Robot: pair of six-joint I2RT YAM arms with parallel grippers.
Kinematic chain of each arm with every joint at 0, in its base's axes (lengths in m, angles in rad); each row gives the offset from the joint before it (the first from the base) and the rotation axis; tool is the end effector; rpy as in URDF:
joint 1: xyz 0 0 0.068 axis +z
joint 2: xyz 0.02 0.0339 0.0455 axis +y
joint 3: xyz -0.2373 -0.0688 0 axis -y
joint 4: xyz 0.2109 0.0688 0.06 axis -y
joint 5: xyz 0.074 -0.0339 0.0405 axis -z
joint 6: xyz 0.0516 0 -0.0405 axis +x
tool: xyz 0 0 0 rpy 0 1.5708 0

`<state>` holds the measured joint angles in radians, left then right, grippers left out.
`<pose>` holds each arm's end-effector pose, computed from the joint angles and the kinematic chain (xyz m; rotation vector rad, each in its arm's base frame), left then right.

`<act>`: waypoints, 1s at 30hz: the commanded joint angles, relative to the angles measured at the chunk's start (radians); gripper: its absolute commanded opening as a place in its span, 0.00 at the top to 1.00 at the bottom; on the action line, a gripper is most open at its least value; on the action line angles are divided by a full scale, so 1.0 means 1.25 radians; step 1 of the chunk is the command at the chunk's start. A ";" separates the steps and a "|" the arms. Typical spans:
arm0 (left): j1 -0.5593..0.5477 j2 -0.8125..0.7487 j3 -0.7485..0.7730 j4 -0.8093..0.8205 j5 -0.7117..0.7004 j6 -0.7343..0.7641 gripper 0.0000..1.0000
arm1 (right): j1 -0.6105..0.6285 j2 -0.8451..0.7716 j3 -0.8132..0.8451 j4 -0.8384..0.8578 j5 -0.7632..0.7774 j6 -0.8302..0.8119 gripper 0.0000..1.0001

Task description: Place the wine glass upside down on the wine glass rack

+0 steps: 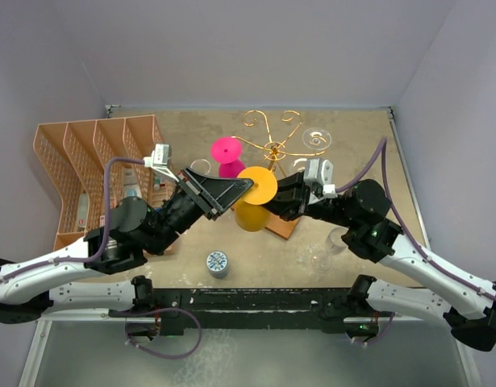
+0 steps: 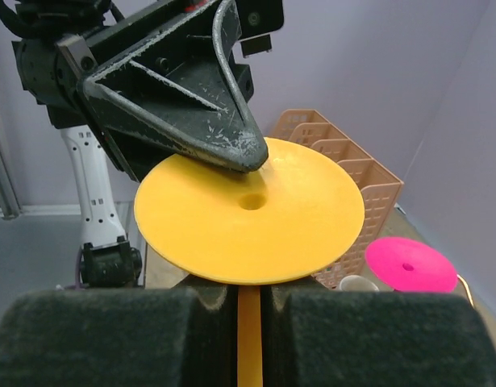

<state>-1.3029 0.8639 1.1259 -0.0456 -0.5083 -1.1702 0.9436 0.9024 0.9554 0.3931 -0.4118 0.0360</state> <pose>0.0693 -0.1576 0.4321 -0.3935 1.5665 -1.6747 0.0947 0.1658 0.4232 -0.8628 0.8831 1.0908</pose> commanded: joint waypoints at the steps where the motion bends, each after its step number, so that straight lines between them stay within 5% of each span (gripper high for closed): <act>1: -0.002 -0.022 0.004 -0.033 -0.058 -0.015 0.93 | 0.003 -0.005 0.019 0.083 0.013 0.027 1.00; 4: -0.002 -0.037 0.002 -0.042 -0.096 -0.008 1.00 | 0.004 0.000 0.021 0.080 0.010 0.036 0.99; 8: -0.002 -0.036 0.010 -0.049 -0.123 -0.004 1.00 | 0.004 -0.008 0.026 0.062 -0.018 0.034 0.66; 14: -0.002 -0.062 0.001 -0.080 -0.205 -0.037 1.00 | 0.004 -0.051 0.012 0.010 0.021 0.040 0.38; 30: -0.002 -0.125 -0.082 -0.117 -0.241 -0.163 1.00 | 0.004 -0.200 -0.029 -0.011 0.048 0.054 0.29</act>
<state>-1.3094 0.7101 1.0275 -0.2062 -0.8013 -1.3128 0.9436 0.6895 0.9211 0.3191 -0.3840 0.0799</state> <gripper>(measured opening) 0.004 0.701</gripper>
